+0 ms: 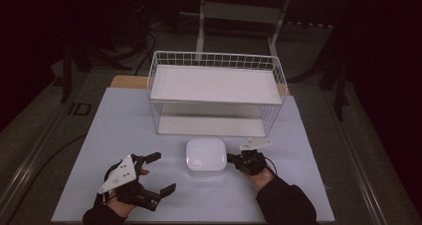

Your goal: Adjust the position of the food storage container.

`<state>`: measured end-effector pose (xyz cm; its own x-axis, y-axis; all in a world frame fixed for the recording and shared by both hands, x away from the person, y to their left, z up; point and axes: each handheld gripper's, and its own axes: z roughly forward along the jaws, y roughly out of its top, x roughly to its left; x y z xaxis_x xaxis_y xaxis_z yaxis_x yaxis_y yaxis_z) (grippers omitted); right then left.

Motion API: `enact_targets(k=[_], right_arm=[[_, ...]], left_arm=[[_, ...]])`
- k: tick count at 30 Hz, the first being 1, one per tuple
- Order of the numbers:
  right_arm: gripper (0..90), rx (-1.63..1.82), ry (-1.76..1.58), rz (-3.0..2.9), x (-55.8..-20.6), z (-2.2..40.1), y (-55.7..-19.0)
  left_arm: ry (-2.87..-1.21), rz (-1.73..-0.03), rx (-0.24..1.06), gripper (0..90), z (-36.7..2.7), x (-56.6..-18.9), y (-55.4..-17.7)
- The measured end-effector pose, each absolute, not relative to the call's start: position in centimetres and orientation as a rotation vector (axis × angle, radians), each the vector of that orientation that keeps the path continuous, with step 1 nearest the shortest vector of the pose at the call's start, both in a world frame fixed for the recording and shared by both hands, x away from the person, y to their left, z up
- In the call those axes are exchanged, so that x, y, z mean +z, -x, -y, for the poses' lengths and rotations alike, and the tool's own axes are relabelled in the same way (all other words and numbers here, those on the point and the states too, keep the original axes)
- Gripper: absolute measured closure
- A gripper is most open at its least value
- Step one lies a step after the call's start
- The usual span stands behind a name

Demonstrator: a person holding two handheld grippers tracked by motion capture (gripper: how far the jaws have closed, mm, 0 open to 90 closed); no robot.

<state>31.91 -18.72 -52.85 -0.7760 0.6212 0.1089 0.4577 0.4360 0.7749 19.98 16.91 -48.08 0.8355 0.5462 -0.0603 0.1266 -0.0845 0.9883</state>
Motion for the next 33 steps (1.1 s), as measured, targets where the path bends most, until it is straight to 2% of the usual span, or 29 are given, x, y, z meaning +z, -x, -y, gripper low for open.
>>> enact_targets(k=[14,24,27,30,32,33], right_arm=[[89.8,1.257,-0.912,-2.504,-52.9,17.4,-32.0],[87.0,1.294,-0.92,-2.442,-51.2,19.1,-31.3],[76.9,1.343,-0.904,-2.404,-49.9,20.1,-29.9],[72.1,1.385,-0.904,-2.384,-49.4,20.4,-29.3],[58.2,1.44,-0.878,-2.381,-48.7,20.7,-28.6],[43.5,1.491,-0.819,-2.37,-47.9,20.9,-28.0]], left_arm=[[-1.646,-0.535,0.371,0.0,-16.9,-48.1,-20.0],[-1.639,-0.541,0.338,0.0,-16.7,-48.0,-20.0],[-1.653,-0.538,0.341,0.0,-16.5,-48.0,-20.0],[-1.656,-0.542,0.334,0.0,-16.4,-48.1,-20.0],[-1.657,-0.547,0.328,0.0,-16.3,-47.9,-20.0],[-1.653,-0.545,0.321,0.0,-16.2,-47.8,-19.9]])
